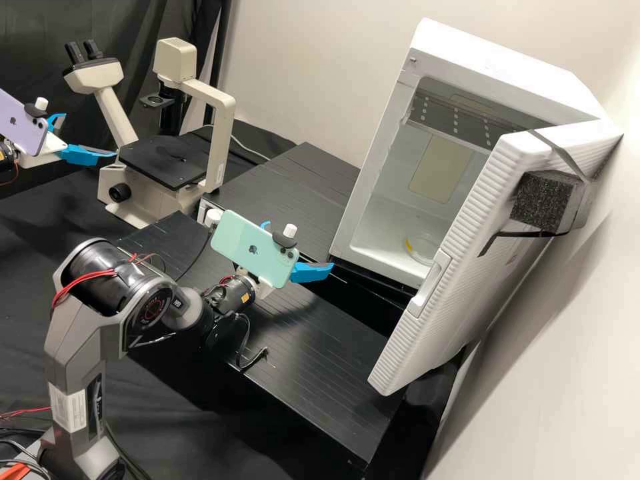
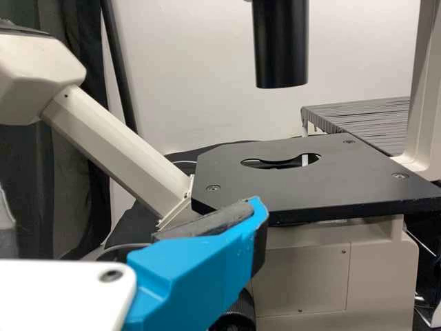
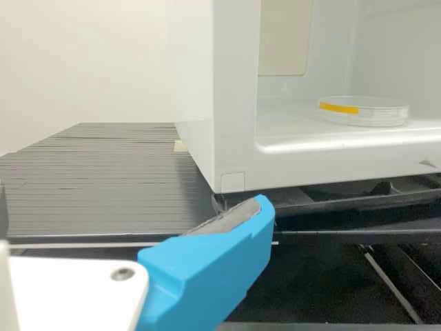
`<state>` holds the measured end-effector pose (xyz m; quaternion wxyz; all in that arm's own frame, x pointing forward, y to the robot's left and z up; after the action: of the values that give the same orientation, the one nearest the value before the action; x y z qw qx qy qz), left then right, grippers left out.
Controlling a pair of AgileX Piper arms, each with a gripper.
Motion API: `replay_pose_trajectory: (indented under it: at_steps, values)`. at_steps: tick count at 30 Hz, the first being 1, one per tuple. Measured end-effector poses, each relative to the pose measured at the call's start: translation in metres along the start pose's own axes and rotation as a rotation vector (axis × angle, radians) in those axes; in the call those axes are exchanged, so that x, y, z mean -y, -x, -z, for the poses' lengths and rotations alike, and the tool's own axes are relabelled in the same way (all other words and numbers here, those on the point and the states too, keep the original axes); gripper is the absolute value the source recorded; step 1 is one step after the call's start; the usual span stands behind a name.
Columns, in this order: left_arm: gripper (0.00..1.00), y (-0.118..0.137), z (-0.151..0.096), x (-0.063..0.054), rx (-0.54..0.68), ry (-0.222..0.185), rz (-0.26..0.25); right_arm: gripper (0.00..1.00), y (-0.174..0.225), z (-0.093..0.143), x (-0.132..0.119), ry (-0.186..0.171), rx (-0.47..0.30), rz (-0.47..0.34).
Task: Take out the petri dish and place it under the microscope.
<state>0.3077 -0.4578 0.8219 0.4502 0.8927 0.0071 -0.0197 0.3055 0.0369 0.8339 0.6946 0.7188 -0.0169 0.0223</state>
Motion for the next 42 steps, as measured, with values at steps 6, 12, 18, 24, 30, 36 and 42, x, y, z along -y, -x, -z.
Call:
replay_pose_trajectory:
  at_steps: [6,12,18,24,30,36,42]
  values:
    - [1.0,0.0,0.0,0.0,0.0,0.0,0.0,1.0,0.0,0.0,0.0,0.0,0.0,0.0]
    - [1.0,0.0,0.0,0.0,0.0,0.0,0.0,1.0,0.006,-0.008,-0.005,-0.016,0.001,-0.003]
    - [1.0,0.0,0.0,0.0,0.0,0.0,0.0,1.0,0.026,-0.032,-0.028,-0.063,0.018,-0.076]
    - [1.0,0.0,0.0,0.0,0.0,0.0,0.0,1.0,0.04,-0.058,-0.065,-0.086,0.022,-0.218]
    - [1.0,0.0,0.0,0.0,0.0,0.0,0.0,1.0,0.04,-0.081,-0.095,-0.09,0.059,-0.326]
    - [1.0,0.0,0.0,0.0,0.0,0.0,0.0,1.0,0.021,-0.089,-0.113,-0.066,0.045,-0.368]
    - [1.0,0.0,0.0,0.0,0.0,0.0,0.0,1.0,-0.004,-0.086,-0.123,-0.041,0.032,-0.404]
